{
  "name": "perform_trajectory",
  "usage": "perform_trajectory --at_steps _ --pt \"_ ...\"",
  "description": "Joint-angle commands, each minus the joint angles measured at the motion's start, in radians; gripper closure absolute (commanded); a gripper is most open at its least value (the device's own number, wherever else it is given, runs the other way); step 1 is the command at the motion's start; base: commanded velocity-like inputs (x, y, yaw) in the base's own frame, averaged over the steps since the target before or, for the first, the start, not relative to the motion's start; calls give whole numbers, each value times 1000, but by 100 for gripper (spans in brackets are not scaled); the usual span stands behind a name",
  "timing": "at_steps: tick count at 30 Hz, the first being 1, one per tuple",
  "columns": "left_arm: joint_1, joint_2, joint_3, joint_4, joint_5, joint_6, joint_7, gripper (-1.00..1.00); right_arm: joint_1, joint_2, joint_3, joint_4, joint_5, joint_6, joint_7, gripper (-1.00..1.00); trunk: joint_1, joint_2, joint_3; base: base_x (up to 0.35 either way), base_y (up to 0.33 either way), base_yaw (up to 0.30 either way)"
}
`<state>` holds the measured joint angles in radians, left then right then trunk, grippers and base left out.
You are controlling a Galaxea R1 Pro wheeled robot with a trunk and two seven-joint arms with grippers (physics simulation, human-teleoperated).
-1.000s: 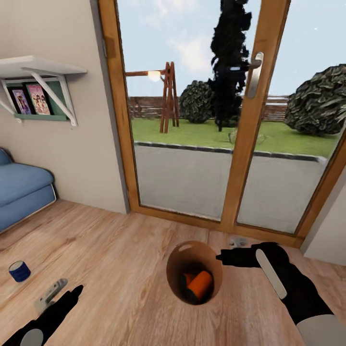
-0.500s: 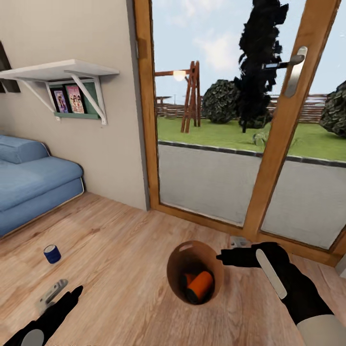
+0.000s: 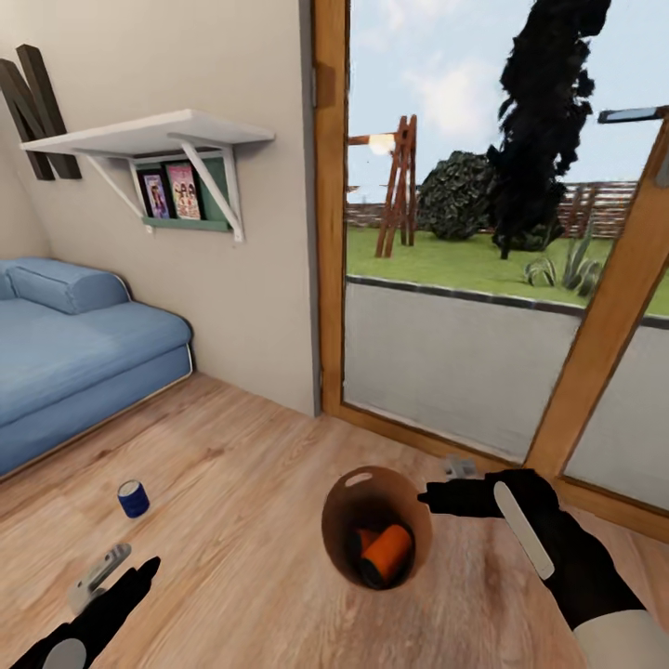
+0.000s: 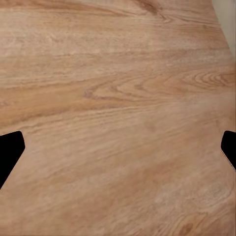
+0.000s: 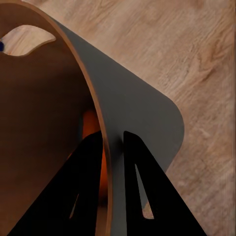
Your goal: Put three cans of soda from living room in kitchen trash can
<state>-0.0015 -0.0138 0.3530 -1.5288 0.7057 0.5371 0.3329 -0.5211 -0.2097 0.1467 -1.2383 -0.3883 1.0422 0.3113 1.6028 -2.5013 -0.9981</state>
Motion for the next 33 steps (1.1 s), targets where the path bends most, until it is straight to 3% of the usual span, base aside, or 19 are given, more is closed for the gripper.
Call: perform_trajectory --at_steps 1,9,27,33 --pt "0 0 0 1 0 0 0 -100 0 0 2 -32 -46 5 5 100 0 0 0 340 29 0" --pt "0 0 0 1 0 0 0 -100 4 -1 4 -79 -44 5 5 100 0 0 1 343 7 71" --pt "0 2 -3 20 0 0 -2 -100 8 0 7 -84 -40 5 4 100 0 0 1 344 0 291" --pt "0 2 -4 22 0 0 -2 -100 11 -5 1 -151 -43 5 5 100 0 0 1 344 0 298"
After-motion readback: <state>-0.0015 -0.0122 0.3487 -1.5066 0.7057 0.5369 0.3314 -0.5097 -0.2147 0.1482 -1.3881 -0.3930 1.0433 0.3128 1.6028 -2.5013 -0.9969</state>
